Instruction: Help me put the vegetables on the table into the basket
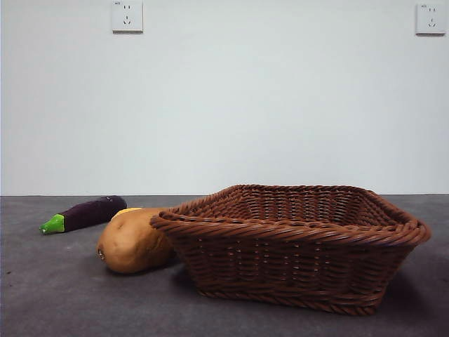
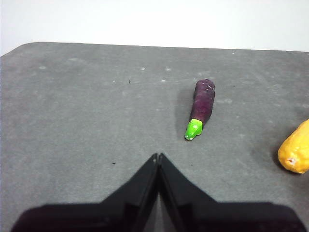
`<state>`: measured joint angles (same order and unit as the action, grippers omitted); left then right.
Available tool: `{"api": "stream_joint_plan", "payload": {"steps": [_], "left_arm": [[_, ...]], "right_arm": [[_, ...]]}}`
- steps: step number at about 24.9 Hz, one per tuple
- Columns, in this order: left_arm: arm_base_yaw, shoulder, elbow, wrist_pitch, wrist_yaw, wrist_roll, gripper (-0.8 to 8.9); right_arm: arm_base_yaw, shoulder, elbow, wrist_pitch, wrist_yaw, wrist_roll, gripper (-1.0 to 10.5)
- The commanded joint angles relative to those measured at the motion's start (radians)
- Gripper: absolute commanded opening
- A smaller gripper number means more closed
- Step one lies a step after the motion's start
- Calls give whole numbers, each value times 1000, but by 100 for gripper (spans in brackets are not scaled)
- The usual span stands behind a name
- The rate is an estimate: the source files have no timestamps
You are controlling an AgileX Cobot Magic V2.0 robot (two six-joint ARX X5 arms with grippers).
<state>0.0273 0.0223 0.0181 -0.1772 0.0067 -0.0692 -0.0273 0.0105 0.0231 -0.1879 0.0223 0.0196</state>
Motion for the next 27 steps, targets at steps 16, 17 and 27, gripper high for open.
{"api": "stream_joint_plan", "payload": {"steps": [16,17,27], "left_arm": [[3,0,18,16,268,-343,-6],[3,1,28,15,284,-356,-5],[3,161,214,6,337,-357,-6]], "right_arm": [[0,0,93,-17,-284,478,-11],[0,2,118,-24,-283,478,-11],[0,224,384,-84,-296,412,-11]]}}
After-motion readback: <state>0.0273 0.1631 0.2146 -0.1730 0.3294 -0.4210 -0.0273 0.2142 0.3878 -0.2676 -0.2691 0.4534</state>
